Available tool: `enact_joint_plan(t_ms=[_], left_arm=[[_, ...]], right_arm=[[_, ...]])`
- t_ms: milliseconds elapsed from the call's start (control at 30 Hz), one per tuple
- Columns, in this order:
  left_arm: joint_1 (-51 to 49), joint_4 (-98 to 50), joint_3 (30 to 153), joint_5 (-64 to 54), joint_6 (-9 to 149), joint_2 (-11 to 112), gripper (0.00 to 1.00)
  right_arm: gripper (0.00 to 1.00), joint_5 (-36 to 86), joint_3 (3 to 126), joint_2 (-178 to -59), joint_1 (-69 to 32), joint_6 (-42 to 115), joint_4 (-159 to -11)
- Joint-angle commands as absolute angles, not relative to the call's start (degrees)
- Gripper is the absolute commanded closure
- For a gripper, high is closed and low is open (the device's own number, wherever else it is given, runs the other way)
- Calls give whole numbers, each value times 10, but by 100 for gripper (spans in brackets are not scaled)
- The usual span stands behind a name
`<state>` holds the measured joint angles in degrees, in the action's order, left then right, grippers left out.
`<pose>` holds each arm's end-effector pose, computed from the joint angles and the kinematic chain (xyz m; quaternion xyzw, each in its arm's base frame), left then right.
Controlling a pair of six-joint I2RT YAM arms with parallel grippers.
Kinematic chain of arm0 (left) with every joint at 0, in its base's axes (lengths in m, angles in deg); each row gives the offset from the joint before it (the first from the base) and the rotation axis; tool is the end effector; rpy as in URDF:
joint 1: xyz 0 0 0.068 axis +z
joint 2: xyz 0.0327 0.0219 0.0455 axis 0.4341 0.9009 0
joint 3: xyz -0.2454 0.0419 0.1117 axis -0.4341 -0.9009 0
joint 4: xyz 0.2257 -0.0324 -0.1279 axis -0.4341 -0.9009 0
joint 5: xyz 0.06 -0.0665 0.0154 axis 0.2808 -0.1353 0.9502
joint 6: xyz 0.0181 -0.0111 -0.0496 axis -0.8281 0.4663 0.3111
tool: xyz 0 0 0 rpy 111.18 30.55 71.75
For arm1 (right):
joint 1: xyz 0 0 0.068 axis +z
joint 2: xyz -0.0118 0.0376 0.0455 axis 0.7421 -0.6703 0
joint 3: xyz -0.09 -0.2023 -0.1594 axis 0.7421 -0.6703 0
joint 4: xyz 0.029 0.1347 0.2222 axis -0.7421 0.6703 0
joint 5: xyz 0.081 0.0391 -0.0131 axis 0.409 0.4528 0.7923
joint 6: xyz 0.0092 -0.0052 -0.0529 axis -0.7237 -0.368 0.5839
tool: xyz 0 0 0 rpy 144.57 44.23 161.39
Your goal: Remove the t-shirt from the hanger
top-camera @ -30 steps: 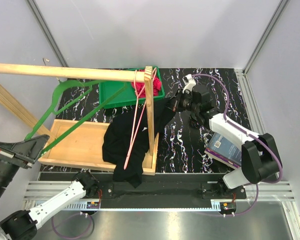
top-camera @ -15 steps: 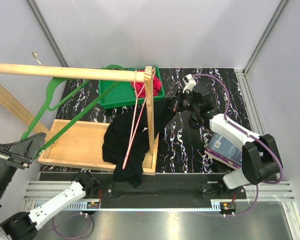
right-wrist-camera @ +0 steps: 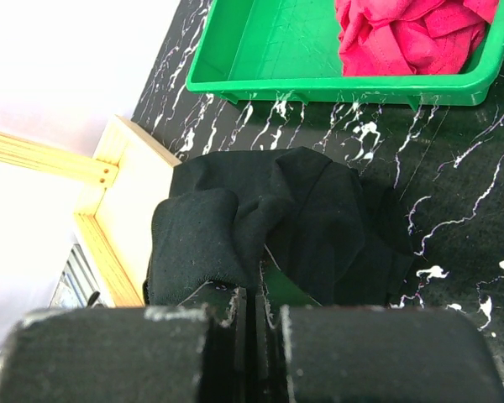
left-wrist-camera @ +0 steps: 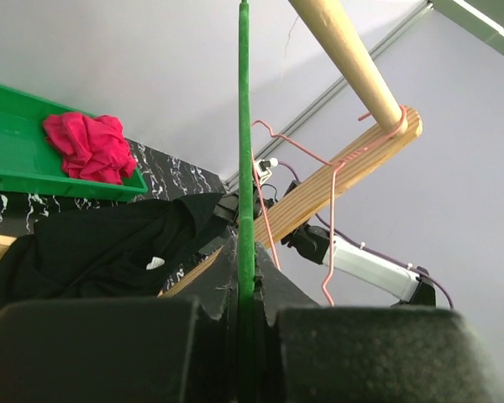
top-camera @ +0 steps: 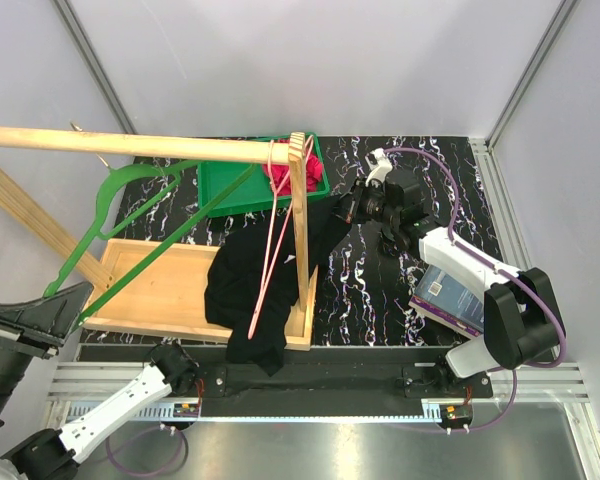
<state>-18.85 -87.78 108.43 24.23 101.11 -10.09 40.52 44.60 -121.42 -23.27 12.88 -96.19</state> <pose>-0.0779 0.0946 0.4569 -0.1283 0.6178 -0.4460 0.6348 0.3017 0.1542 0.2772 -0.0794 0.7981 0.4127 0.4318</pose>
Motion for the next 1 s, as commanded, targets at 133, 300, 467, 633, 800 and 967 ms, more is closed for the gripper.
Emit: enact_joint_plan(t_ms=[133,300,467,633,800,967], left_arm=[[-197,-814,1073,206,961,-130,100],[-201,-814,1058,211,939,-155,100],[-209,-819,1039,227,939,-171,100],[-210,-834,1032,246,942,-173,96],[-210,-846,1008,288,948,-203,68],[-210,-868,997,306,949,-214,45]], right_arm=[[100,414,449,-1213,-230,121,-997],[100,414,447,-1212,-230,121,-997],[100,417,447,-1210,-229,117,-995],[100,415,449,-1200,-230,121,-978],[100,412,459,-1177,-230,128,-942],[100,411,507,-1158,-230,138,-890]])
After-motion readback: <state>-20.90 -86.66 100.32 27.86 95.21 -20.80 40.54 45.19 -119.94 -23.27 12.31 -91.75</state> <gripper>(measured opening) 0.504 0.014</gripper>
